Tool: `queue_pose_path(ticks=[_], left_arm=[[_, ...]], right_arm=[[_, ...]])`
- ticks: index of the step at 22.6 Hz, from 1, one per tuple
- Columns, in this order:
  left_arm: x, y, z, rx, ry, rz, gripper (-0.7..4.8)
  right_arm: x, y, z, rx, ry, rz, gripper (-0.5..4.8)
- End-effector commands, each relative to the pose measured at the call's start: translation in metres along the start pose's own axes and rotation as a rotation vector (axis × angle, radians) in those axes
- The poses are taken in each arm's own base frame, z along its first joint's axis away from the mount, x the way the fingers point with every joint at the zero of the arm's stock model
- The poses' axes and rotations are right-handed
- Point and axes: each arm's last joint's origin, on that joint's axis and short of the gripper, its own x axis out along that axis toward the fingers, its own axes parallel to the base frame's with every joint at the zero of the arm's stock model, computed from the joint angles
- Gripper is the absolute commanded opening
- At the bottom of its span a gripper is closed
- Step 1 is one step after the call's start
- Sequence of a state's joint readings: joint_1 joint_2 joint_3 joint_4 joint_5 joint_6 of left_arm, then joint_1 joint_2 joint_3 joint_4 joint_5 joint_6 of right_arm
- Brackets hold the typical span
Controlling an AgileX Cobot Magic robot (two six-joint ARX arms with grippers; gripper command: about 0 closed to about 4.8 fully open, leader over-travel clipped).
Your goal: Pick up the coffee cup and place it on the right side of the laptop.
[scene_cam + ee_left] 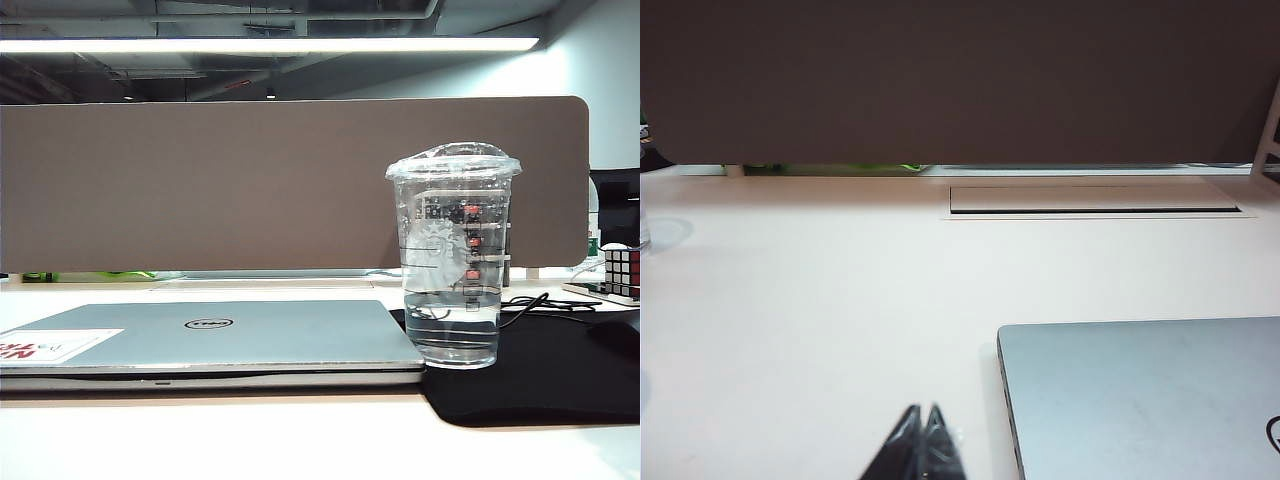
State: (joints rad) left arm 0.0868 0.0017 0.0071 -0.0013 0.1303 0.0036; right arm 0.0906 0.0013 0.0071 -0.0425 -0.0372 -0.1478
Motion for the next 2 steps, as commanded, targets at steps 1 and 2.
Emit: queue_pose_path(ticks=[1,2], left_arm=[[0.0,0.0,0.0011,0.0,-0.009,-0.003,-0.05],[0.0,0.0,0.0011,0.0,-0.009,-0.003,-0.05]], right_arm=[[0.0002,0.0,0.0002,-0.003,-0.014,-0.003,-0.01],[0.0002,0.0,0.0002,-0.003,-0.014,-0.003,-0.01]])
